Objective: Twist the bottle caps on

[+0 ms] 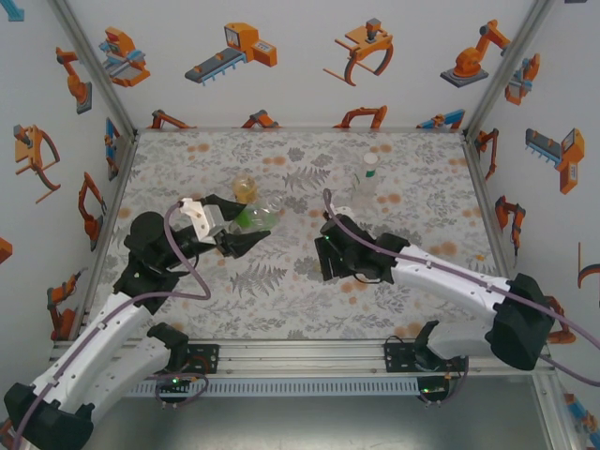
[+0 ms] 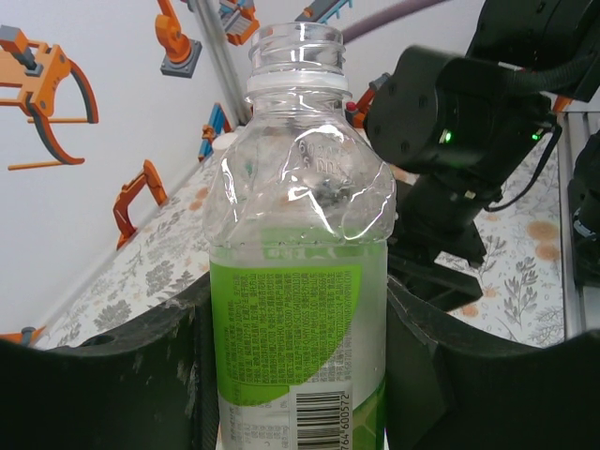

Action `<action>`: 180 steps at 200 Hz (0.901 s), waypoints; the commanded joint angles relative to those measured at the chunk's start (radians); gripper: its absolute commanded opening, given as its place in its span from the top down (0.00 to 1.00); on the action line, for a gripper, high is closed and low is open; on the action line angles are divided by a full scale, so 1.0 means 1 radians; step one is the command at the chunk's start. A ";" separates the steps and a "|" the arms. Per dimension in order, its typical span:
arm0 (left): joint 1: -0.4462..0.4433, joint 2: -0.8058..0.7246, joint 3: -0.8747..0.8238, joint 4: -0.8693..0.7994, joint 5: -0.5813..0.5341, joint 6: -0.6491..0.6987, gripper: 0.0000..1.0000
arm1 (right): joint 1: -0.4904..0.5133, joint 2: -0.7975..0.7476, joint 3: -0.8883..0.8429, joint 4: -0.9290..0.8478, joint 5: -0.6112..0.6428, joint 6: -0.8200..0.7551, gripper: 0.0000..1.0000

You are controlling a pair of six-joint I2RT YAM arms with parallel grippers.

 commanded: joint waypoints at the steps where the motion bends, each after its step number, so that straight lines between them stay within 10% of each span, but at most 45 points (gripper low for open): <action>1: 0.009 -0.026 0.022 -0.023 0.006 0.015 1.00 | 0.027 0.038 0.031 -0.057 -0.025 0.095 0.42; 180: 0.007 -0.046 0.055 -0.115 0.058 0.049 1.00 | 0.080 -0.046 0.071 -0.006 -0.013 0.162 0.44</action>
